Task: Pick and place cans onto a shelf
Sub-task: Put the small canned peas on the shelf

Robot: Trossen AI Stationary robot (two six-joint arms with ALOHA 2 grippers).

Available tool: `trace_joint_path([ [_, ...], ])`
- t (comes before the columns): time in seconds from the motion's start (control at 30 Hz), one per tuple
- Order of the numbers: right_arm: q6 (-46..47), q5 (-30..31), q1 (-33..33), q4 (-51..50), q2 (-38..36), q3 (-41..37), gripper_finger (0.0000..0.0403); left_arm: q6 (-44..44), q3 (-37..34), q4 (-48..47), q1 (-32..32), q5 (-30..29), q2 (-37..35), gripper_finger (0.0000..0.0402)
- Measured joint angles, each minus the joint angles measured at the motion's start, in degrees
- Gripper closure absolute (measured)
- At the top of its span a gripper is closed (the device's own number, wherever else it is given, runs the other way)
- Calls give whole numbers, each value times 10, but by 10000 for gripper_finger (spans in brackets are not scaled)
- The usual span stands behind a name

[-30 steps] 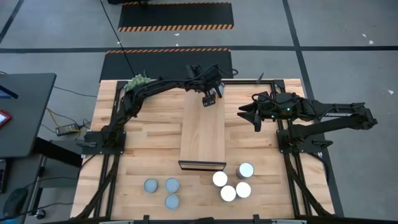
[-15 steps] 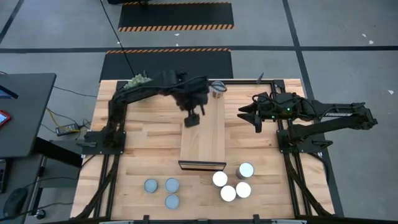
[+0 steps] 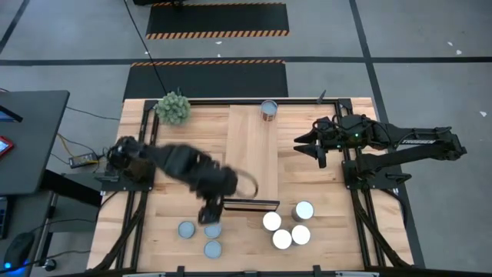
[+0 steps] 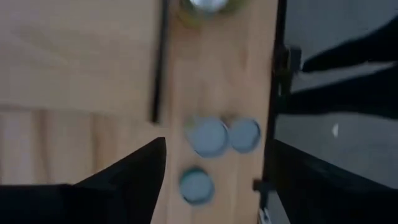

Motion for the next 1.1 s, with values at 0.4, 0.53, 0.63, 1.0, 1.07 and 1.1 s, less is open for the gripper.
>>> trace_joint_path([
  [0.4,1,0,0,0,0,0,224,-142,-175,92,-142,-35,-38,208],
  [0.53,2,0,0,-1,0,0,224,-207,-289,188,-155,-31,-91,240],
  [0.63,2,0,0,-1,0,0,224,-285,-359,259,-171,-29,-122,256],
  [1.0,2,-1,0,-3,0,0,224,-458,-434,357,-258,-46,-87,155],
  [1.07,3,-2,0,-3,0,0,224,-459,-434,365,-264,-54,-69,122],
  [1.1,4,-2,0,-3,0,0,224,-459,-434,366,-267,-56,-60,107],
])
